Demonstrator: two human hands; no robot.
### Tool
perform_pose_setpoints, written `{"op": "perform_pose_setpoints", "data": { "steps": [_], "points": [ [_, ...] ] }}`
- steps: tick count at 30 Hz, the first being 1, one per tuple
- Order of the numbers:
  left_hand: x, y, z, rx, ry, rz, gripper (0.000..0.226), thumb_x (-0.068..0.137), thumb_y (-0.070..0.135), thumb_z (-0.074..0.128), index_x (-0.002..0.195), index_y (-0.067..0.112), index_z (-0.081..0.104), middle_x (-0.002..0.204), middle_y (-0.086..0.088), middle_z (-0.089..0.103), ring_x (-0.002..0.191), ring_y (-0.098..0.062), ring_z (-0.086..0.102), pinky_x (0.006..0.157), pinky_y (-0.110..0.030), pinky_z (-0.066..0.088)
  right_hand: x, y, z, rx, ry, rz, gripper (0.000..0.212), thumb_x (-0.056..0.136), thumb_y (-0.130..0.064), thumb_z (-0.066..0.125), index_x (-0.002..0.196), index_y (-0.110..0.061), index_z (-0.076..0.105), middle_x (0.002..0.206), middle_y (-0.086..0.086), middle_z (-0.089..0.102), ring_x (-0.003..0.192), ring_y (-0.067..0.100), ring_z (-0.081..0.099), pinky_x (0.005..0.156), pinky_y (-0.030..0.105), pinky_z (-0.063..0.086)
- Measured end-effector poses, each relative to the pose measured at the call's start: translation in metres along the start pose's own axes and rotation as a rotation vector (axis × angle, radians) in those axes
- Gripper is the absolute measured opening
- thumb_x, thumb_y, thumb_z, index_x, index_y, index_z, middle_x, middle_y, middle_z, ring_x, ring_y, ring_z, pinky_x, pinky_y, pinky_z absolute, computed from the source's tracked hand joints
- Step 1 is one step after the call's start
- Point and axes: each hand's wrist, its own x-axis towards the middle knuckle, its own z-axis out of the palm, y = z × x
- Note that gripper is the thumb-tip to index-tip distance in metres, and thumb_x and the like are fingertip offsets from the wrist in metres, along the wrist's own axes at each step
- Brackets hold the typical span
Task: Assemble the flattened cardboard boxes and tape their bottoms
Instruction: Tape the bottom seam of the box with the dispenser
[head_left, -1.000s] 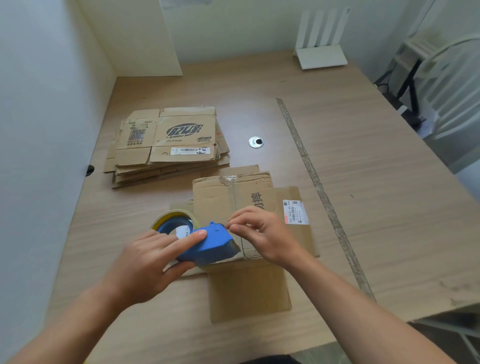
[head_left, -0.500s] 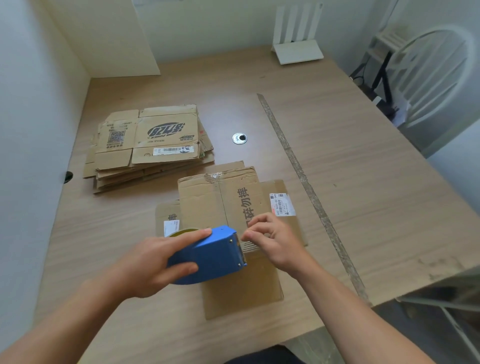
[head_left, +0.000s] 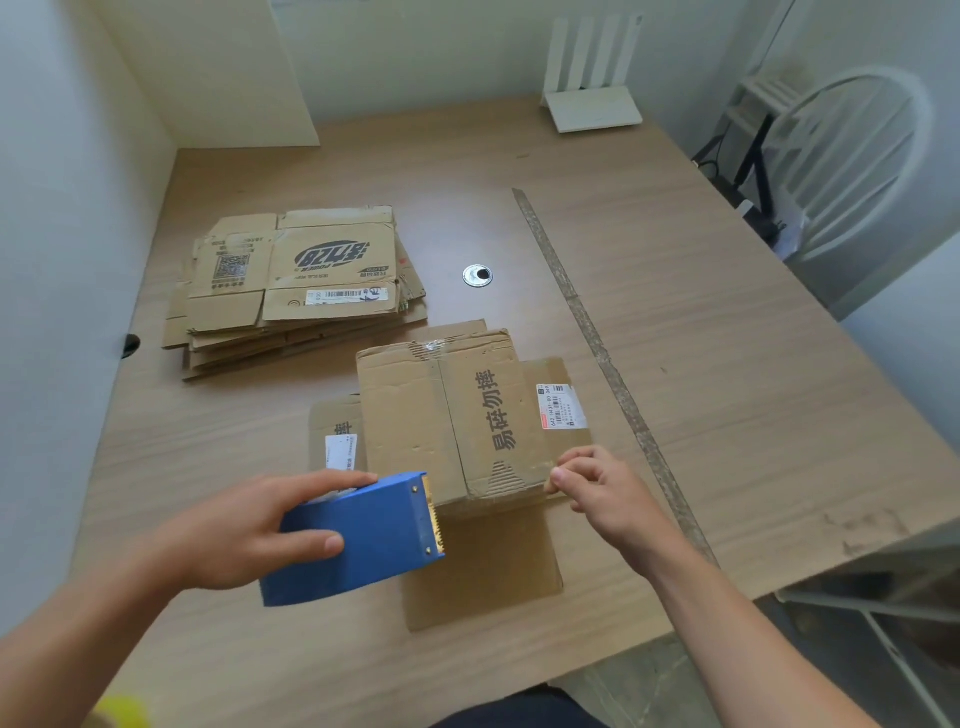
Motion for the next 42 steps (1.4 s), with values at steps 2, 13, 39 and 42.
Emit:
{"op": "perform_pose_setpoints", "data": {
  "steps": [2,13,39,42],
  "points": [
    [0.000,0.000,-0.001,-0.031,-0.040,-0.013,0.061,0.073,0.073,0.053,0.127,0.078,0.027,0.123,0.045,0.048,0.110,0.008,0.054,0.089,-0.023,0.047,-0.003,0.002,0.003,0.014,0.006,0.022,0.030,0.095,-0.018,0.065,0.068,-0.019,0.076,0.109,-0.004,0.056,0.102,0.009,0.060,0.089,0.031,0.048],
    [0.003,-0.003,-0.026,-0.011,-0.036,-0.127,0.048,0.077,0.059,0.065,0.124,0.059,0.052,0.115,0.029,0.063,0.102,0.006,0.060,0.087,-0.024,0.048,0.002,0.022,-0.013,0.110,0.176,0.140,0.027,0.099,-0.020,0.058,0.076,-0.013,0.068,0.106,0.005,0.061,0.097,0.016,0.061,0.071,0.031,0.052],
    [0.027,-0.023,-0.018,-0.065,-0.094,-0.247,0.040,0.076,0.052,0.067,0.116,0.049,0.062,0.108,0.023,0.070,0.095,0.003,0.065,0.088,-0.027,0.047,0.018,0.032,0.014,0.287,-0.070,0.487,0.031,0.105,-0.038,0.047,0.103,-0.015,0.068,0.109,0.001,0.063,0.108,0.020,0.058,0.087,0.046,0.051],
    [0.029,-0.022,-0.020,-0.055,-0.104,-0.257,0.031,0.088,0.042,0.071,0.117,0.048,0.062,0.107,0.022,0.070,0.094,0.003,0.065,0.084,-0.024,0.046,0.018,0.037,0.018,0.343,-0.038,0.537,0.031,0.099,-0.046,0.055,0.098,-0.017,0.066,0.103,0.000,0.062,0.100,0.020,0.059,0.078,0.043,0.050]
  ]
}}
